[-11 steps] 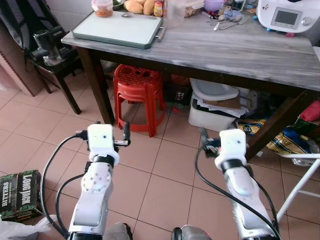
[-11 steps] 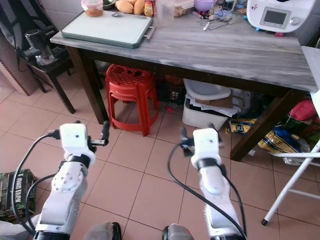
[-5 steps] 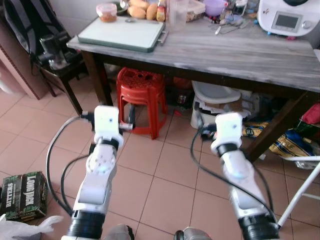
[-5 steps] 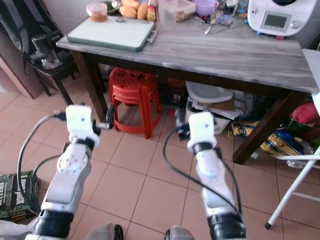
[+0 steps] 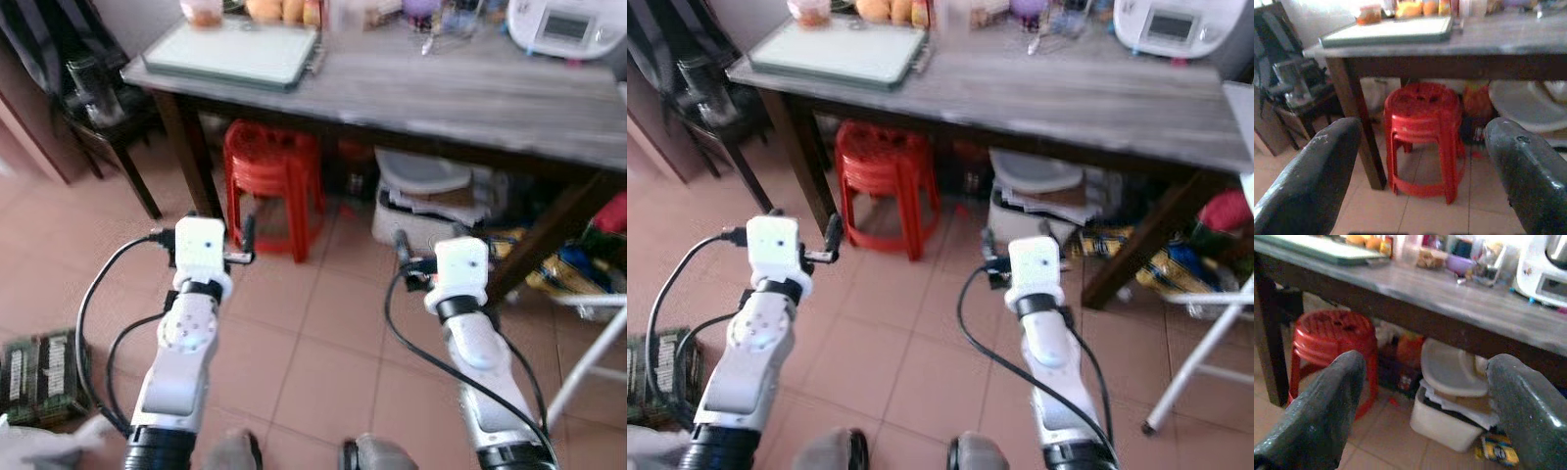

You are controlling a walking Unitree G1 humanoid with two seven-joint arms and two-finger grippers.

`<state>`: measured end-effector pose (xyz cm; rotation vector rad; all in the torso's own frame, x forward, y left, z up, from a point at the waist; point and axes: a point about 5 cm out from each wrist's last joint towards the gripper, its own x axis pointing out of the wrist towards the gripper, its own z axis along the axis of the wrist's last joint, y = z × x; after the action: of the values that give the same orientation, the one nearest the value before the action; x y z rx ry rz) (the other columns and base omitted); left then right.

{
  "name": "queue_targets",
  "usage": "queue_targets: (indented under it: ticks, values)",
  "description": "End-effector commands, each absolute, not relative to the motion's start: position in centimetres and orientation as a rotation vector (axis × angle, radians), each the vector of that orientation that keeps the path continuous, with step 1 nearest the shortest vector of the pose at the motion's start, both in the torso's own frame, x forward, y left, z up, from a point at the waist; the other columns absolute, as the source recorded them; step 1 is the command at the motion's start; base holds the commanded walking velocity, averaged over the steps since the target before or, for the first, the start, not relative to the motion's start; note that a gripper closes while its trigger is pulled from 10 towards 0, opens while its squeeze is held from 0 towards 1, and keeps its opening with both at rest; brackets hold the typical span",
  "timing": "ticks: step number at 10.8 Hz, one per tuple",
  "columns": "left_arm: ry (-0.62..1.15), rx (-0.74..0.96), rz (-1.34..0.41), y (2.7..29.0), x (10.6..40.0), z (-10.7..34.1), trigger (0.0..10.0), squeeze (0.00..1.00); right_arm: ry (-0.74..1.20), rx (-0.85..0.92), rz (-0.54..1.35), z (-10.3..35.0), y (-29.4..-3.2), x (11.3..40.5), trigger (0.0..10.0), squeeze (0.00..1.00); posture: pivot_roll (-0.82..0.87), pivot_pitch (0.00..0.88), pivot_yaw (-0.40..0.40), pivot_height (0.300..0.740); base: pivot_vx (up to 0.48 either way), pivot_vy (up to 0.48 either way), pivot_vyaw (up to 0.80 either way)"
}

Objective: Setting the table

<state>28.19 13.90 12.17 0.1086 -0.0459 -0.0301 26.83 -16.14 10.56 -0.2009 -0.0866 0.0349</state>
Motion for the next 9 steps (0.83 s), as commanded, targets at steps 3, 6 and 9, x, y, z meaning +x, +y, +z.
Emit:
queue_targets:
  ticks: [3,6,9]
  values:
    - [-0.025,0.109,-0.047,13.7,27.4,12.0,10.0,0.00,-0.061,-0.179,0.042,10.4,-16.0,26.3,10.0,0.00,0.00,0.210,0.012,0.740,0.000,0.000,0.00]
    - [-0.053,0.095,-0.043,14.0,27.7,12.9,10.0,0.00,-0.089,-0.174,0.065,11.7,-15.4,26.7,10.0,0.00,-0.01,0.218,0.001,0.740,0.000,0.000,-0.16]
    - [-0.026,0.066,-0.061,13.7,27.1,11.7,10.0,0.00,-0.027,-0.154,0.043,9.9,-15.6,25.7,10.0,0.00,-0.01,0.141,-0.004,0.740,0.000,0.000,-0.53]
